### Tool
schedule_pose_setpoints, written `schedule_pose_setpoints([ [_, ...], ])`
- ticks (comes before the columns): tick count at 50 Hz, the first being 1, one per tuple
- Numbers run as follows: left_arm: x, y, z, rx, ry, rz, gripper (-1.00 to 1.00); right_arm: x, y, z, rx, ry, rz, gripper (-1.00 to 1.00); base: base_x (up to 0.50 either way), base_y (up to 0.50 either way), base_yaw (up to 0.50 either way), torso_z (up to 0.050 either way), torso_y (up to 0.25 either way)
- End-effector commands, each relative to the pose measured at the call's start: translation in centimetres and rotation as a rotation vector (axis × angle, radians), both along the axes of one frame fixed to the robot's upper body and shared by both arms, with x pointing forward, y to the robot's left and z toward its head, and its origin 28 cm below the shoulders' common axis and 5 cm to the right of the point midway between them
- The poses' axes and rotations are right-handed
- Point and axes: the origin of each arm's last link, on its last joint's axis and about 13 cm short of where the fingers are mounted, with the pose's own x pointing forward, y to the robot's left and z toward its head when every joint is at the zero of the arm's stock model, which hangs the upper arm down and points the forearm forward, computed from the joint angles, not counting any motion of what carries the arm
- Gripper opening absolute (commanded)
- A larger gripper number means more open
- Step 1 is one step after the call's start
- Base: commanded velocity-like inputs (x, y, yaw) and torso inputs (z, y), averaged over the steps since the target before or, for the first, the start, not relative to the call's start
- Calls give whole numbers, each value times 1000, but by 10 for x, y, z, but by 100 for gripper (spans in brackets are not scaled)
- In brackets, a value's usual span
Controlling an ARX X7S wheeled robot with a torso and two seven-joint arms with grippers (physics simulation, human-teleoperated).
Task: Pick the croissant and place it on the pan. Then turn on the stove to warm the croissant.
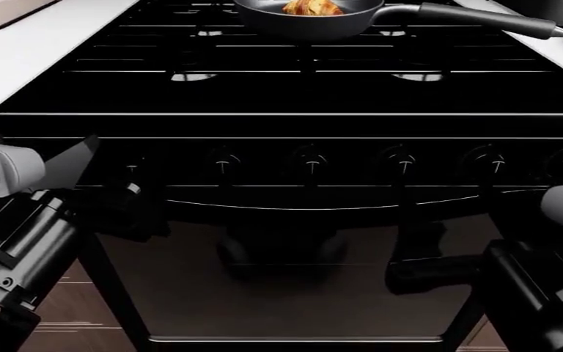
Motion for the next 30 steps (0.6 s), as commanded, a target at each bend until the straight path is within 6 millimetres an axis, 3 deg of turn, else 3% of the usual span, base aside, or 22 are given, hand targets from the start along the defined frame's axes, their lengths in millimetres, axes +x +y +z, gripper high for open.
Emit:
schedule_pose_setpoints([
  [1, 0, 0, 0, 1, -7, -3, 100, 4, 1, 1, 5, -10, 5, 100, 0, 0, 0, 0, 0],
  [30, 10, -1, -5, 6, 14, -4, 100, 37, 1, -2, 23, -6, -11, 100, 0, 0, 0, 0, 0],
])
